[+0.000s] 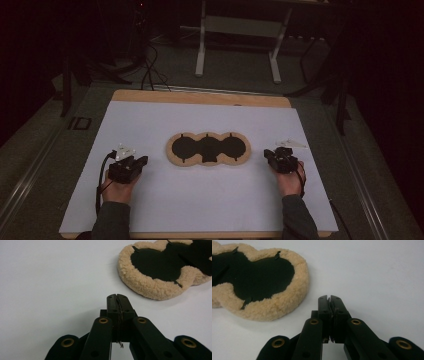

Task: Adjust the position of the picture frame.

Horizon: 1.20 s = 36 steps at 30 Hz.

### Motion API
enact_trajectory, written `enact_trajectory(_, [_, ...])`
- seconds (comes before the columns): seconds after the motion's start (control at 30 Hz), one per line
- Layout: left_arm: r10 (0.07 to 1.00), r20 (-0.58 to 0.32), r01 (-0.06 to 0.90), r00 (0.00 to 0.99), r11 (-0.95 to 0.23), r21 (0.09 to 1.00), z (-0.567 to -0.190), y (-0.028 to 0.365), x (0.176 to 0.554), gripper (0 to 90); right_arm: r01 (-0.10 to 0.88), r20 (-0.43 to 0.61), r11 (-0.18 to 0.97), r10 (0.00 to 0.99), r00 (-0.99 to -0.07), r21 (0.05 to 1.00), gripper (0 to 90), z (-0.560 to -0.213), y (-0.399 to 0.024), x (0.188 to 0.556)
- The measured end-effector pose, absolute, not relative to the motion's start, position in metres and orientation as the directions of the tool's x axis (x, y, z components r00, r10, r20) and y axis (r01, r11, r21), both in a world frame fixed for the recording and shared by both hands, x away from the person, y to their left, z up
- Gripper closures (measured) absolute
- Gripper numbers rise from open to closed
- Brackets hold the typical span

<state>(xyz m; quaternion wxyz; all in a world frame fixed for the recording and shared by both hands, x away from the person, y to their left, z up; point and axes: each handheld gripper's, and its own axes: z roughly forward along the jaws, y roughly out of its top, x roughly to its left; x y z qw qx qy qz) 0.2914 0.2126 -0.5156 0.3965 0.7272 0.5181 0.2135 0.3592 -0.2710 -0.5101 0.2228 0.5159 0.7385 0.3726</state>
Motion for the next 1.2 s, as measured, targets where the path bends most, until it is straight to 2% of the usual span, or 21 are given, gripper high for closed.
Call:
enact_trajectory(0.47, [0.926,-0.114,0.590,0.360,-0.131,0.797,-0.515,0.210,0.295,89.8,0.629,0.098,0.152,0.934,-0.345,0.762,87.4,-0.514,-0.256,0.380])
enact_trajectory(0.77, [0.931,-0.191,0.610,0.310,-0.041,0.791,-0.516,0.215,0.307,87.6,0.639,0.109,0.147,0.933,-0.344,0.755,86.8,-0.517,-0.244,0.386])
enact_trajectory(0.87, [0.938,-0.149,0.615,0.314,-0.082,0.784,-0.514,0.212,0.315,87.0,0.641,0.108,0.152,0.931,-0.348,0.753,86.5,-0.519,-0.239,0.388])
enact_trajectory(1.2, [0.940,-0.113,0.631,0.321,-0.123,0.766,-0.514,0.191,0.351,86.2,0.648,0.133,0.128,0.932,-0.338,0.751,86.5,-0.518,-0.233,0.395])
